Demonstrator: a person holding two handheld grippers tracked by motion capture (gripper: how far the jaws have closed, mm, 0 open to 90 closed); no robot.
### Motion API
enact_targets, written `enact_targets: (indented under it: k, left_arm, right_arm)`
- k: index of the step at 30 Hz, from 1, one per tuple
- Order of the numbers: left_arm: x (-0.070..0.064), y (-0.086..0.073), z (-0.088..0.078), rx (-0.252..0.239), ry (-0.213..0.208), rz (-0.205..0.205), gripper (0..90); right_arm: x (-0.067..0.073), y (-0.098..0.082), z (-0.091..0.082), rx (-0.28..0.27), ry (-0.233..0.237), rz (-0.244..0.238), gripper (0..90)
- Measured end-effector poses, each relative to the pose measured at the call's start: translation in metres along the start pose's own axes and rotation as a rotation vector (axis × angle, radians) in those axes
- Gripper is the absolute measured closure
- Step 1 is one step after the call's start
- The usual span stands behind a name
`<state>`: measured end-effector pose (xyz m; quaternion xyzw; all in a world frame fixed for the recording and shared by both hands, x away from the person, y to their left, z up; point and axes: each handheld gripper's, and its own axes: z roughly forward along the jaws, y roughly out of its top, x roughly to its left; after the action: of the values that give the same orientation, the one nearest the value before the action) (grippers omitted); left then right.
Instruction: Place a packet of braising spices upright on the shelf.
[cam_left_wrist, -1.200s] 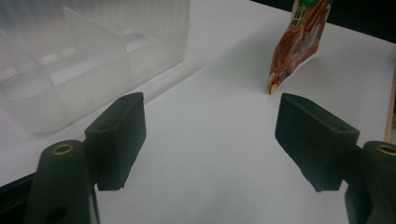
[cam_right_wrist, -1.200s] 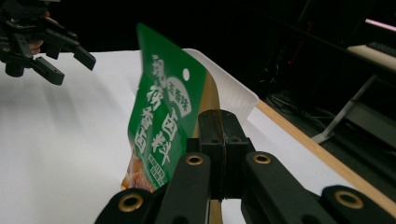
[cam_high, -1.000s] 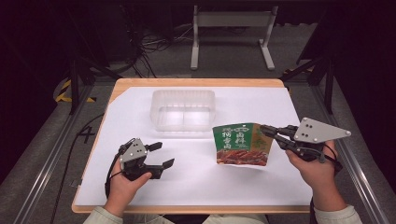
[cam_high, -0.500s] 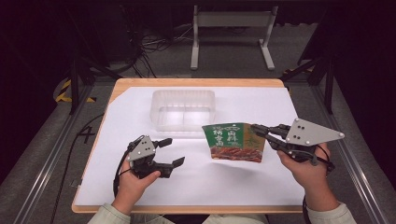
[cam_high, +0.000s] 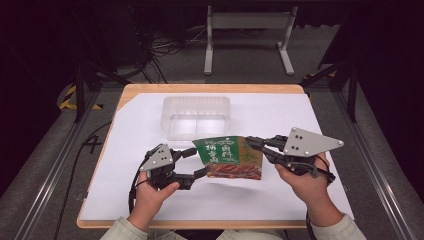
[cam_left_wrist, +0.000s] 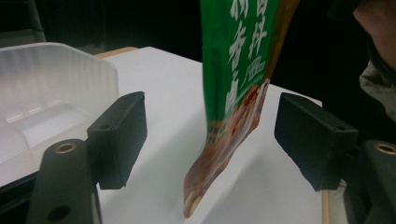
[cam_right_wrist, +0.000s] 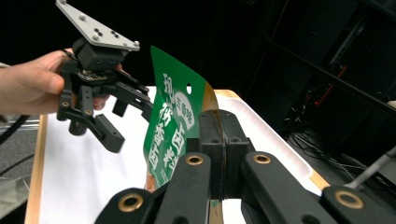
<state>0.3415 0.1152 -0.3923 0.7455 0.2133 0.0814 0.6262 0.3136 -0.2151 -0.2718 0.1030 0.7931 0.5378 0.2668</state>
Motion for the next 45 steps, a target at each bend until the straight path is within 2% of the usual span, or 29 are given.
enact_targets:
  k: [7,11,13,14,18,23,28,29,32,34,37,42,45]
  left_arm:
    - [0.002,0.001,0.002,-0.023,-0.019,0.003,37.0]
    - [0.002,0.001,0.002,-0.044,-0.062,0.014,48.6]
    - [0.001,0.001,0.002,-0.049,-0.067,0.02,55.7]
    - [0.001,0.001,0.001,-0.041,-0.064,0.035,58.2]
    - [0.002,0.0,-0.001,-0.028,-0.062,0.029,74.0]
    - [0.002,0.0,-0.004,-0.005,-0.089,-0.001,83.7]
    - [0.001,0.003,-0.007,0.023,-0.101,-0.013,86.5]
    - [0.001,0.004,-0.009,0.037,-0.109,-0.016,87.1]
    - [0.003,0.004,-0.012,0.047,-0.107,-0.002,88.0]
    - [0.003,0.004,-0.014,0.044,-0.107,-0.006,88.3]
    - [0.004,0.006,-0.018,0.036,-0.114,-0.001,88.4]
    - [0.005,0.01,-0.024,0.018,-0.12,-0.006,88.5]
    - [0.006,0.013,-0.028,0.001,-0.117,-0.002,88.5]
  right_arm:
    - [0.006,0.0,0.013,-0.008,0.023,0.004,90.0]
    - [0.007,-0.003,0.017,-0.029,0.035,0.027,90.0]
    - [0.008,-0.004,0.019,-0.033,0.04,0.035,90.0]
    - [0.008,-0.005,0.02,-0.035,0.041,0.036,90.0]
    - [0.009,-0.006,0.023,-0.037,0.047,0.035,90.0]
    - [0.009,-0.009,0.026,-0.04,0.047,0.046,90.0]
    - [0.008,-0.011,0.027,-0.047,0.045,0.044,89.5]
    - [0.007,-0.011,0.028,-0.045,0.044,0.038,86.9]
    - [0.005,-0.014,0.028,-0.051,0.0,-0.008,73.3]
    - [0.004,-0.016,0.031,-0.039,-0.012,-0.018,59.5]
    - [0.002,-0.022,0.036,-0.03,0.005,-0.018,44.3]
    - [0.001,-0.036,0.045,-0.026,0.059,-0.033,34.4]
    - [-0.001,-0.045,0.049,-0.033,0.086,-0.033,33.0]
